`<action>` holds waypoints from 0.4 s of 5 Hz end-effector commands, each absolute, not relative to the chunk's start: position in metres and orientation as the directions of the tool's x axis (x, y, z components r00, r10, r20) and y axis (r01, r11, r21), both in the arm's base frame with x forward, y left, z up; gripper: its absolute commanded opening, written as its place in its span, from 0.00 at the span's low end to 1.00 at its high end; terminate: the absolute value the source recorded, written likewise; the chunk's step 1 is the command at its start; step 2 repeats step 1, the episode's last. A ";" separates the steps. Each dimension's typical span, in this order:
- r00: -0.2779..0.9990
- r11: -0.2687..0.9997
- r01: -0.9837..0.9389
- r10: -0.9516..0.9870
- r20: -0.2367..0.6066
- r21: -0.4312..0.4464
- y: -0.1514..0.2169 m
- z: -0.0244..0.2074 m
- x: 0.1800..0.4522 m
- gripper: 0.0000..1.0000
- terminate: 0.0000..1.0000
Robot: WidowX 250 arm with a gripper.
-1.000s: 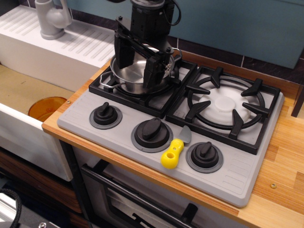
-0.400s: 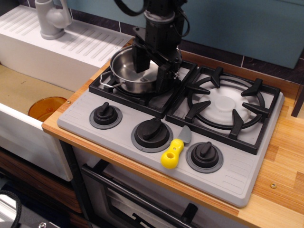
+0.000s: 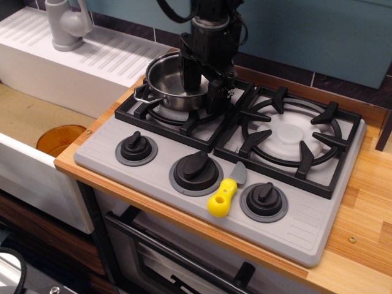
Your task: End effector reaching pot or pan
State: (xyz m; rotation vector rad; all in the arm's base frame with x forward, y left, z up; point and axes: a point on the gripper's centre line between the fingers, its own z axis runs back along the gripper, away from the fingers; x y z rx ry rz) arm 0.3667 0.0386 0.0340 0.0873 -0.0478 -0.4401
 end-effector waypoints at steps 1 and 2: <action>0.904 0.903 0.414 -0.423 0.069 0.110 0.040 0.042 0.378 1.00 1.00; 0.904 0.903 0.414 -0.423 0.069 0.110 0.040 0.042 0.378 1.00 1.00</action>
